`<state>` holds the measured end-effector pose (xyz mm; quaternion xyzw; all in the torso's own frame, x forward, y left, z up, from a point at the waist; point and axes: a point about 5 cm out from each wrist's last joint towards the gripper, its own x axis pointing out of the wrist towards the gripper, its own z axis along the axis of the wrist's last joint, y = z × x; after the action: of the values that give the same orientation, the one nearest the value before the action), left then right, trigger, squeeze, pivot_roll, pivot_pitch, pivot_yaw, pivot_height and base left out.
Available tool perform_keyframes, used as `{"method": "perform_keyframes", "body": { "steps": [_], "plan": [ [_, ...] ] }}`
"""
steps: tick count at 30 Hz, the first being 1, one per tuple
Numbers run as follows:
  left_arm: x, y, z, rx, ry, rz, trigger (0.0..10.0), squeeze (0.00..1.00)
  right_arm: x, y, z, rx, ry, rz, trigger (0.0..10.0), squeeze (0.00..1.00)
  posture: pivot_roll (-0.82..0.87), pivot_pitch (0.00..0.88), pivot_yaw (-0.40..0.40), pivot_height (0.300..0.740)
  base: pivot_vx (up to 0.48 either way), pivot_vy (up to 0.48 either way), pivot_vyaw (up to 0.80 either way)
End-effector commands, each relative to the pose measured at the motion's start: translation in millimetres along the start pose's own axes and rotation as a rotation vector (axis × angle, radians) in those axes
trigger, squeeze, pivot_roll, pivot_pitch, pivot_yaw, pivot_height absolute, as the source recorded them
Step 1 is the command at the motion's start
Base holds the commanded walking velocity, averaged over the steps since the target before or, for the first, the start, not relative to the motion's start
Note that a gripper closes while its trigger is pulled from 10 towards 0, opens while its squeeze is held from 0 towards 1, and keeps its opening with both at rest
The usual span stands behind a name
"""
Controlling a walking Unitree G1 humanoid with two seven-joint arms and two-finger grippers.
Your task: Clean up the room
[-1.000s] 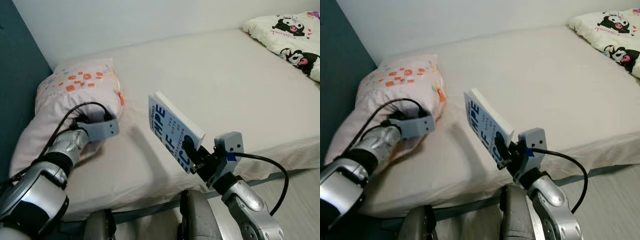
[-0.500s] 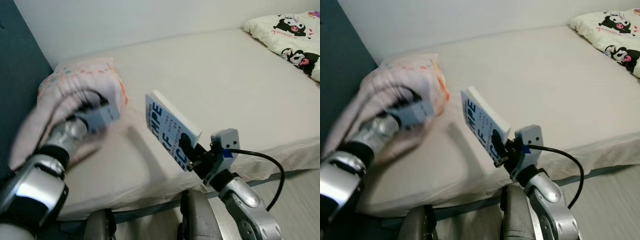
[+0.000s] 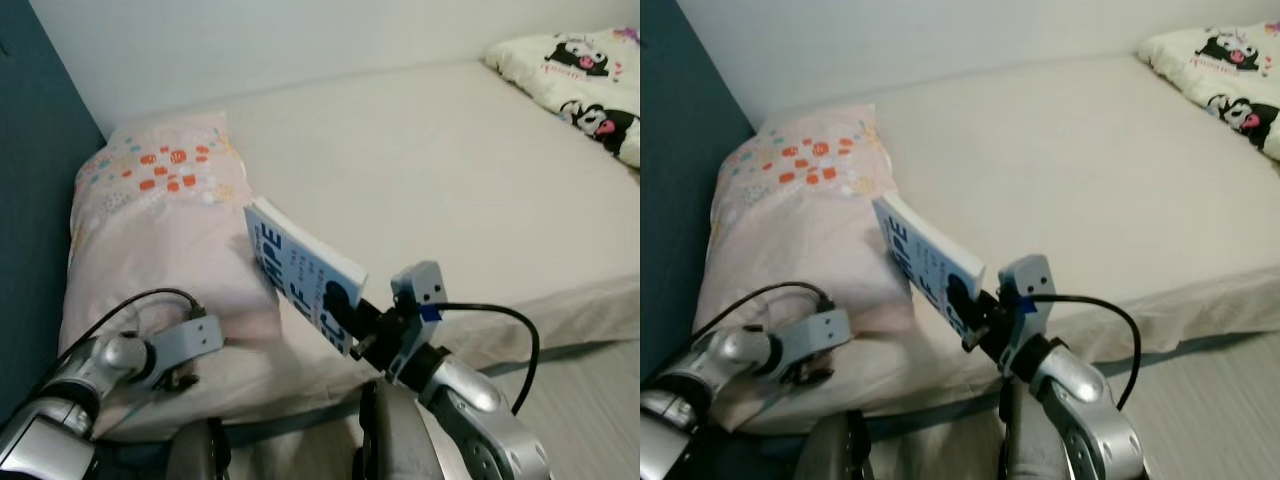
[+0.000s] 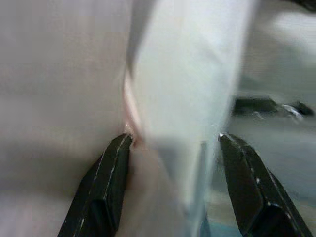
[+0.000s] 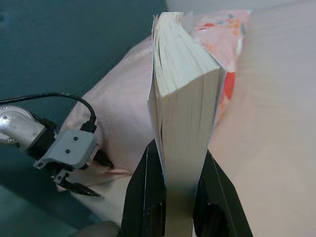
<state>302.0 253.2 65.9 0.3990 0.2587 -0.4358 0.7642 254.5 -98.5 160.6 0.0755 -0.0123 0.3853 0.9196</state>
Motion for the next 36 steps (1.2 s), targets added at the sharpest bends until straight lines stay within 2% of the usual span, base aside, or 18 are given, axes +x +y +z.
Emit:
{"method": "perform_keyframes", "body": {
  "steps": [1,3,4,9,11,13,16,17,21,23,26,27,29,30,31,32,33,36],
  "plan": [
    [-4.4,-8.3,-9.0,-0.018,0.014,-0.061,10.0,0.0,1.8,9.5,2.0,0.024,-0.016,0.067,10.0,0.0,-0.09,0.227,0.005,0.587,0.0,0.0,0.0],
    [-16.7,-28.5,-24.9,-0.039,0.047,-0.218,10.0,0.0,0.2,12.3,0.8,0.045,-0.004,0.105,10.0,0.0,-0.08,0.227,0.0,0.587,0.0,0.0,0.0],
    [-19.4,-33.6,-28.8,-0.047,0.058,-0.257,10.0,0.0,-0.4,13.0,0.8,0.053,-0.002,0.116,10.0,0.0,-0.08,0.227,0.0,0.587,0.0,0.0,0.0],
    [-4.3,-28.2,-29.6,0.041,0.13,-0.123,10.0,0.0,-1.2,12.2,0.6,0.055,-0.001,0.118,10.0,0.0,-0.08,0.23,-0.006,0.587,0.0,0.0,0.0],
    [8.2,-16.4,-26.1,0.117,0.225,0.056,10.0,0.0,-0.4,11.7,2.3,0.052,-0.009,0.116,10.0,0.0,-0.09,0.232,-0.004,0.587,0.0,0.0,0.0],
    [8.2,-16.4,-26.1,0.117,0.225,0.056,10.0,0.0,-0.4,11.7,2.3,0.052,-0.009,0.116,10.0,0.0,-0.09,0.232,-0.004,0.587,0.0,0.0,0.0],
    [21.2,-4.7,-14.6,0.163,0.287,0.22,10.0,0.0,-1.1,13.0,6.3,0.052,-0.021,0.12,10.0,0.0,-0.11,0.231,0.006,0.587,0.0,0.0,0.0],
    [21.2,-4.7,-14.6,0.163,0.287,0.22,10.0,0.0,-1.1,13.0,6.3,0.052,-0.021,0.12,10.0,0.0,-0.11,0.231,0.006,0.587,0.0,0.0,0.0],
    [30.4,4.5,-1.9,0.214,0.333,0.344,10.0,0.0,-6.4,16.9,9.1,0.078,-0.029,0.141,10.0,0.0,-0.13,0.235,0.016,0.587,0.0,0.0,0.0],
    [30.4,4.5,-1.9,0.214,0.333,0.344,10.0,0.0,-6.4,16.9,9.1,0.078,-0.029,0.141,10.0,0.0,-0.13,0.235,0.016,0.587,0.0,0.0,0.0],
    [30.0,19.3,7.8,0.289,0.362,0.476,10.0,0.0,-11.8,18.1,5.8,0.077,-0.005,0.153,10.0,0.0,-0.14,0.233,0.017,0.587,0.0,0.0,0.0],
    [30.0,19.3,7.8,0.289,0.362,0.476,10.0,0.0,-11.8,18.1,5.8,0.077,-0.005,0.153,10.0,0.0,-0.14,0.233,0.017,0.587,0.0,0.0,0.0],
    [24.9,28.4,9.2,0.361,0.395,0.531,10.0,0.0,-15.3,21.2,3.2,0.083,0.025,0.187,10.0,0.0,-0.14,0.231,0.018,0.587,0.0,0.0,0.0],
    [24.9,28.4,9.2,0.361,0.395,0.531,10.0,0.0,-15.3,21.2,3.2,0.083,0.025,0.187,10.0,0.0,-0.14,0.231,0.018,0.587,0.0,0.0,0.0],
    [22.7,30.5,7.9,0.374,0.407,0.541,10.0,0.0,-20.2,25.3,0.5,0.088,0.066,0.243,10.0,0.0,-0.14,0.228,0.018,0.587,0.0,0.0,0.0],
    [20.9,30.4,5.7,0.369,0.406,0.532,10.0,0.0,-32.5,30.6,-3.1,0.11,0.135,0.331,10.0,0.0,-0.13,0.225,0.016,0.587,0.0,0.0,0.0],
    [20.9,30.4,5.7,0.369,0.406,0.532,10.0,0.0,-32.5,30.6,-3.1,0.11,0.135,0.331,10.0,0.0,-0.13,0.225,0.016,0.587,0.0,0.0,0.0],
    [22.8,27.1,7.0,0.32,0.354,0.497,10.0,0.0,-46.9,31.7,-4.7,0.141,0.19,0.383,10.0,0.0,-0.13,0.223,0.015,0.587,0.0,0.0,0.0]
  ]
}}
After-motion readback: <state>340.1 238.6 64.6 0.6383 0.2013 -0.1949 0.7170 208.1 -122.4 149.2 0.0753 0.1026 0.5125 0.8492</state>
